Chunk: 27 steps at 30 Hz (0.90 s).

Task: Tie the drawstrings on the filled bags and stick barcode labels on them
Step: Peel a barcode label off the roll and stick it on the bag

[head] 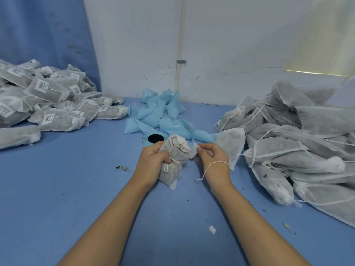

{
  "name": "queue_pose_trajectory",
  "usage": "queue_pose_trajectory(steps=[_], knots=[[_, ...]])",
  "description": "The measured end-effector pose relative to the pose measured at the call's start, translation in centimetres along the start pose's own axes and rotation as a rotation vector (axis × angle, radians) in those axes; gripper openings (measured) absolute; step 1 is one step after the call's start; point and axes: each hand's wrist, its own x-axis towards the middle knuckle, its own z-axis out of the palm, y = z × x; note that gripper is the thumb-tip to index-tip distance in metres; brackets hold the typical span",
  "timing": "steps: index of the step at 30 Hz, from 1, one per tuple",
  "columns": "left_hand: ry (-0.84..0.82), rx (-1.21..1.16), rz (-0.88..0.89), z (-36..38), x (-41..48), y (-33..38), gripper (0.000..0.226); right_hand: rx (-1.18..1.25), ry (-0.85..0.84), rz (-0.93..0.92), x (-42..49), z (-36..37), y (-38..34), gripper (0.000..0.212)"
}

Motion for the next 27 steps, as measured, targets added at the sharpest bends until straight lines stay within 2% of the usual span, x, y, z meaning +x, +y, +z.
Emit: queue_pose_trajectory(steps=[10,13,17,20,24,27], knots=[[0.06,-0.054,0.011,-0.3,0.4,-0.6,0.034,0.127,0.202,0.024,0.1,-0.3,-0.6,0.016],[0.03,-0.059,0.039,-0.4,0.4,-0.6,0.03,0.134,0.173,0.007,-0.3,-0.3,-0.9,0.016],[0.068,-0.073,0.132,-0.3,0.4,-0.6,0.043,0.132,0.123,0.038,-0.5,-0.3,-1.2,0.015],[0.122,-0.066,0.16,-0.3,0.5,-0.6,0.029,0.258,0.108,0.085,-0.7,0.0,-1.6,0.014],[0.154,-0.048,0.168,-0.1,0.6,-0.5,0.027,0.412,0.067,0.229,-0.9,0.4,-2.1,0.021],[0.205,-0.157,0.132,0.1,0.8,-0.1,0.024,0.479,0.048,0.377,-1.0,0.5,-2.7,0.015]])
